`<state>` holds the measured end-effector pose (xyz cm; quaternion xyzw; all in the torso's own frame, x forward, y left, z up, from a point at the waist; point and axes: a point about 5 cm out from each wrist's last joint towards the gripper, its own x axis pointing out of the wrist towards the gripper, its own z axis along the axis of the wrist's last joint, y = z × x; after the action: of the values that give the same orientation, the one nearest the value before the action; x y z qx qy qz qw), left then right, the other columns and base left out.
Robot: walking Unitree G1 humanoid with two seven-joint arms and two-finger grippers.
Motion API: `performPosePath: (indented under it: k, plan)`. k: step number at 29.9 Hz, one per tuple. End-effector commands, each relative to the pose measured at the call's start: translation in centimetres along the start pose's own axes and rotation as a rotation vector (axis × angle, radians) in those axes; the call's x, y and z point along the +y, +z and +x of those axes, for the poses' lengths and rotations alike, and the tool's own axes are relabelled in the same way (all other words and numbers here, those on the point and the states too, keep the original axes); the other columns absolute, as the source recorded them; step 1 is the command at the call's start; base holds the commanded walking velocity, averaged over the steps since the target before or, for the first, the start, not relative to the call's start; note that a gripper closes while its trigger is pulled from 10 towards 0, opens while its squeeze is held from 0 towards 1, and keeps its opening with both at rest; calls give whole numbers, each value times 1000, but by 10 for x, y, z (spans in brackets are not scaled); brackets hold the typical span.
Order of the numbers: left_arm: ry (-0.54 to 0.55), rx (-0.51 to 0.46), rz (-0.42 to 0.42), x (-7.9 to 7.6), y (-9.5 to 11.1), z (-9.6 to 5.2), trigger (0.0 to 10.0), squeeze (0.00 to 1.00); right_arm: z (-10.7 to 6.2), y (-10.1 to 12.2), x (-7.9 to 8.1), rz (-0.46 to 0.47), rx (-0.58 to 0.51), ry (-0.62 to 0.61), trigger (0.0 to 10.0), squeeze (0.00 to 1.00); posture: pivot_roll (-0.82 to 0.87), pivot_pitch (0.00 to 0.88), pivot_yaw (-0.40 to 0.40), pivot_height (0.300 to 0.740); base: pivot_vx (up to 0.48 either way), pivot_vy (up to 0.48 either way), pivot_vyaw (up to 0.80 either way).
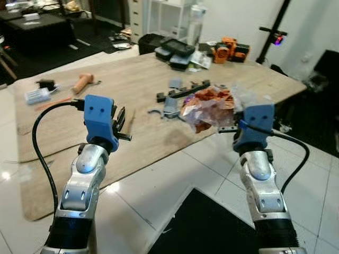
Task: Picking trash to rubbish bin
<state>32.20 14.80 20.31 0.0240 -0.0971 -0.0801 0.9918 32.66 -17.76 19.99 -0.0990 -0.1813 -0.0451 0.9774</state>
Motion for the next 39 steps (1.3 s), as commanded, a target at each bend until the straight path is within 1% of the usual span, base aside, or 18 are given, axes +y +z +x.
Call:
performPosePath:
  k: [1,8,10,13,16,22,25,28,36,39]
  plan:
    - [-3,0,-15,0,-1,-2,10000,0,-3,-4,6,3,17,22,10000,0,-70,89,-30,740,0,0,-800]
    - [-4,-4,-7,1,-2,-4,10000,0,-4,-7,9,9,26,43,10000,0,-70,87,-37,740,0,0,-800]
    - [8,-14,-17,3,0,-4,10000,0,-4,-7,9,10,27,49,10000,0,-73,91,-37,740,0,0,-800]
    - [13,-14,-1,6,0,-4,10000,0,-6,-11,10,31,48,61,10000,0,-67,91,-41,740,0,0,-800]
    - [20,-14,-6,7,0,-3,10000,0,-8,-14,12,37,58,73,10000,0,-71,92,-38,740,0,0,-800]
    - [26,-7,-15,4,-1,-2,10000,0,-11,-17,17,48,74,86,10000,0,-72,93,-36,740,0,0,-800]
    - [14,-3,-5,1,-2,-2,10000,0,-12,-18,18,54,79,91,10000,0,-66,96,-41,740,0,0,-800]
    - [23,4,-22,4,-3,-3,10000,0,-13,-18,21,53,81,110,10000,0,-72,100,-40,740,0,0,-800]
    - [29,3,-21,4,-3,-3,10000,0,-14,-20,23,54,97,123,10000,0,-71,104,-42,740,0,0,-800]
    - [34,19,-9,2,-7,-4,10000,0,-16,-23,24,61,111,127,10000,0,-63,105,-48,740,0,0,-800]
